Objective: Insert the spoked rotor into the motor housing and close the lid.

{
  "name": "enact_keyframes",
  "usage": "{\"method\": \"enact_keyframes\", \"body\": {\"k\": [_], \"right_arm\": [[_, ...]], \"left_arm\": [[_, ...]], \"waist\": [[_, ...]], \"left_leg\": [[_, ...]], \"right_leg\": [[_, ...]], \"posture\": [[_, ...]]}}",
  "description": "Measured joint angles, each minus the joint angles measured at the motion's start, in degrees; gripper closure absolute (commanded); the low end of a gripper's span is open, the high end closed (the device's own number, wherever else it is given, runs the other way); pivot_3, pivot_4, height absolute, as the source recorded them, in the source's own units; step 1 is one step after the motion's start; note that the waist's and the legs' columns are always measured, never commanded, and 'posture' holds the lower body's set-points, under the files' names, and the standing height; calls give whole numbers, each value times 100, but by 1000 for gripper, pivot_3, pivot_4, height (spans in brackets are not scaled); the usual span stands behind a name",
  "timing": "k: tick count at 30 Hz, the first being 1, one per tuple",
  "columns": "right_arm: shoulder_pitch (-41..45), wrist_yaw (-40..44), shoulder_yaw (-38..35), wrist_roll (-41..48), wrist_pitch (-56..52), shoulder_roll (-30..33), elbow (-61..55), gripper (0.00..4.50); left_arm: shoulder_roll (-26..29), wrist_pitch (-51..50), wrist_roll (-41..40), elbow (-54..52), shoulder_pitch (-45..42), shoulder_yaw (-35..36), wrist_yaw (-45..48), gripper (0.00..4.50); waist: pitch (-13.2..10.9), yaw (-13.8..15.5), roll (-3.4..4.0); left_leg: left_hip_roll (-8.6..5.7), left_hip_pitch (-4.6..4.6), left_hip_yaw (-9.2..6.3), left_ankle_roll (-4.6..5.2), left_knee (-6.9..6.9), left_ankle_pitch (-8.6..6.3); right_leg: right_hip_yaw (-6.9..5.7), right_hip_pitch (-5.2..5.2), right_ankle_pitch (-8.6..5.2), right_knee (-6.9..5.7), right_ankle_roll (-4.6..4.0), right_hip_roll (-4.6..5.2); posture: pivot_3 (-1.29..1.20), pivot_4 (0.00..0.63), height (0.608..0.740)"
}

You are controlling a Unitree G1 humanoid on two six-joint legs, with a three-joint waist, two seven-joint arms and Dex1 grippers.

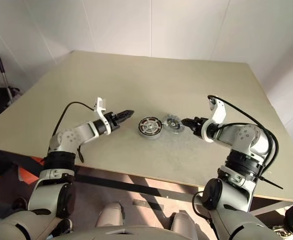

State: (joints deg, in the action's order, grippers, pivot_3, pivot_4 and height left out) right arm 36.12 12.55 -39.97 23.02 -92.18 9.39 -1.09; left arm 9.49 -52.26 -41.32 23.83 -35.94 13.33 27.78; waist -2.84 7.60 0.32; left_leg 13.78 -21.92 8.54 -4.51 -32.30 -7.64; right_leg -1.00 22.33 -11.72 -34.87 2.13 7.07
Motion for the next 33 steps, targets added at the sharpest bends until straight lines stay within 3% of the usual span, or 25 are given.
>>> {"method": "enact_keyframes", "body": {"k": [9,23,33], "right_arm": [[-21,-554,-916,53,-5,-488,1,2543],[-43,-928,-939,407,20,-1067,56,2543],[462,-1019,-874,423,1128,-1153,1130,2543]], "left_arm": [[55,-17,174,170,-116,-152,213,2056],[159,-76,352,226,-141,-159,308,2056],[210,-88,376,160,-120,-154,305,2056]], "waist": [[-1,-10,25],[-1,-24,33],[-3,-36,37]], "left_leg": [[0,2,2,-2,12,1],[0,3,2,-6,13,3],[0,-3,2,-7,16,4]], "right_leg": [[1,6,0,3,1,-1],[0,6,-1,3,3,0],[-1,12,-1,4,3,0]], "posture": [[0,0,740],[0,0,740],[0,0,740]]}}
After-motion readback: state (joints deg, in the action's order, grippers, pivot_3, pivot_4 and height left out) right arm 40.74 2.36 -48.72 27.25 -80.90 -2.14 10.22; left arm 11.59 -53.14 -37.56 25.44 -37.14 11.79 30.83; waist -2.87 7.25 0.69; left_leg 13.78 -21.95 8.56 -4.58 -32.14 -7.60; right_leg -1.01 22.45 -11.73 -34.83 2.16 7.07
